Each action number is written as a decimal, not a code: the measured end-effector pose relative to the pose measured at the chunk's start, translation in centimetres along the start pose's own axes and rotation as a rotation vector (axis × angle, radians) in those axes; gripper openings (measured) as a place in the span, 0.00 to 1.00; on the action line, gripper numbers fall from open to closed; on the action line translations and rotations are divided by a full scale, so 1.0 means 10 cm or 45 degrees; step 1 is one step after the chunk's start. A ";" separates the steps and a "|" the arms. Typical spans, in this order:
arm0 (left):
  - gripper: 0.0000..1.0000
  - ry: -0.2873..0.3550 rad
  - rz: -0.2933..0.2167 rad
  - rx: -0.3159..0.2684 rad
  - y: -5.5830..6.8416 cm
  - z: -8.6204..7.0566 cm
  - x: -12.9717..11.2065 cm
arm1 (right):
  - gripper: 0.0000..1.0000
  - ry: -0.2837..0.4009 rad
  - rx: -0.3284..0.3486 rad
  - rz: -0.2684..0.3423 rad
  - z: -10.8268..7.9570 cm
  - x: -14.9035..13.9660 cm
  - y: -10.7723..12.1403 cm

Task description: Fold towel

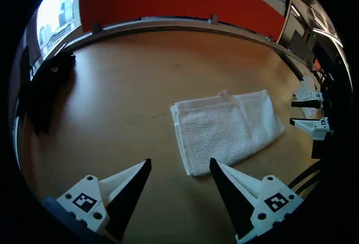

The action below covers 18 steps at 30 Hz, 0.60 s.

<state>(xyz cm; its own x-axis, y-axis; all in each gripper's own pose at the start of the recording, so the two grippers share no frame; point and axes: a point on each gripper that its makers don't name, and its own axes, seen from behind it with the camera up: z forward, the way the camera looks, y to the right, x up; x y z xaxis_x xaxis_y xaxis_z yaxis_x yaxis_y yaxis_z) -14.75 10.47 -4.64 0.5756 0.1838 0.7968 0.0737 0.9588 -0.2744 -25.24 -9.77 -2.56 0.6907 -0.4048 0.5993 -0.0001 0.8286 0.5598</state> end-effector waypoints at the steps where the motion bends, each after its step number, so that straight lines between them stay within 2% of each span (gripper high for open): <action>1: 0.96 0.001 -0.004 0.004 -0.01 -0.01 -0.01 | 0.94 -0.001 0.001 -0.001 0.00 -0.01 0.00; 8: 0.96 0.011 -0.036 0.036 -0.06 -0.12 -0.09 | 0.94 -0.013 0.020 -0.018 0.01 -0.06 -0.02; 18: 0.96 0.017 -0.103 0.093 -0.19 -0.34 -0.27 | 0.94 -0.044 0.066 -0.083 0.07 -0.12 -0.09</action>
<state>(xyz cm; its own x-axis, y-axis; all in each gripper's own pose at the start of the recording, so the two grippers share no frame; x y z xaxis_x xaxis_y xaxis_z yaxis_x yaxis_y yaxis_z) -13.66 7.37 -8.10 0.5811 0.1031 0.8073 0.0607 0.9837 -0.1692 -26.62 -10.29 -3.36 0.6651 -0.4710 0.5795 0.0060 0.7794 0.6265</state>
